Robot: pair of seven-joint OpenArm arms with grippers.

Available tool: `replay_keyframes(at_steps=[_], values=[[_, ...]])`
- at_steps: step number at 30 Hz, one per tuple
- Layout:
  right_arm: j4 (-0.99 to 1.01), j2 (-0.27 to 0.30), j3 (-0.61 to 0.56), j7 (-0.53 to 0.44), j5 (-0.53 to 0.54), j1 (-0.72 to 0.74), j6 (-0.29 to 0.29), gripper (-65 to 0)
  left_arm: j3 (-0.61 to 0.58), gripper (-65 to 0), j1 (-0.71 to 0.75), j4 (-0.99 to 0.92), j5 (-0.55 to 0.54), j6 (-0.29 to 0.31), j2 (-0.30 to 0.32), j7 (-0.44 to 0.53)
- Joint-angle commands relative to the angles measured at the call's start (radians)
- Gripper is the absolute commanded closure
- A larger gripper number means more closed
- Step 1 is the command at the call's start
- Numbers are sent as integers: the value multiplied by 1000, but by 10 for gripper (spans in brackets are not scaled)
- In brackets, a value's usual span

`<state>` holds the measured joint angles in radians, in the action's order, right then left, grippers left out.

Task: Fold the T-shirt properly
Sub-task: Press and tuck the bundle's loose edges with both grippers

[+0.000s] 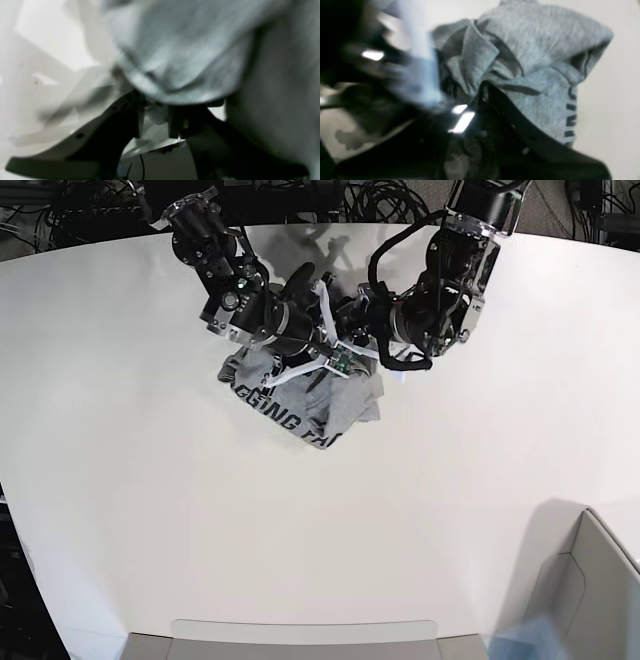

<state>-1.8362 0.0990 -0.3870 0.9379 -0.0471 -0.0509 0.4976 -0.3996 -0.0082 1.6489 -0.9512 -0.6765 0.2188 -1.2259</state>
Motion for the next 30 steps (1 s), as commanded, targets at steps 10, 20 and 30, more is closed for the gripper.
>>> replay_keyframes(at_steps=[10,20,30], values=[[74,-37,164,-27,19,64,6,0,1,-164,20,132,-28,-22,8,-13],[59,-38,185,-27,100,76,8,0,143,-164,75,373,-30,-22,34,-15],[48,66,7,-15,221,75,8,0,314,-164,213,345,-24,-22,60,-16]])
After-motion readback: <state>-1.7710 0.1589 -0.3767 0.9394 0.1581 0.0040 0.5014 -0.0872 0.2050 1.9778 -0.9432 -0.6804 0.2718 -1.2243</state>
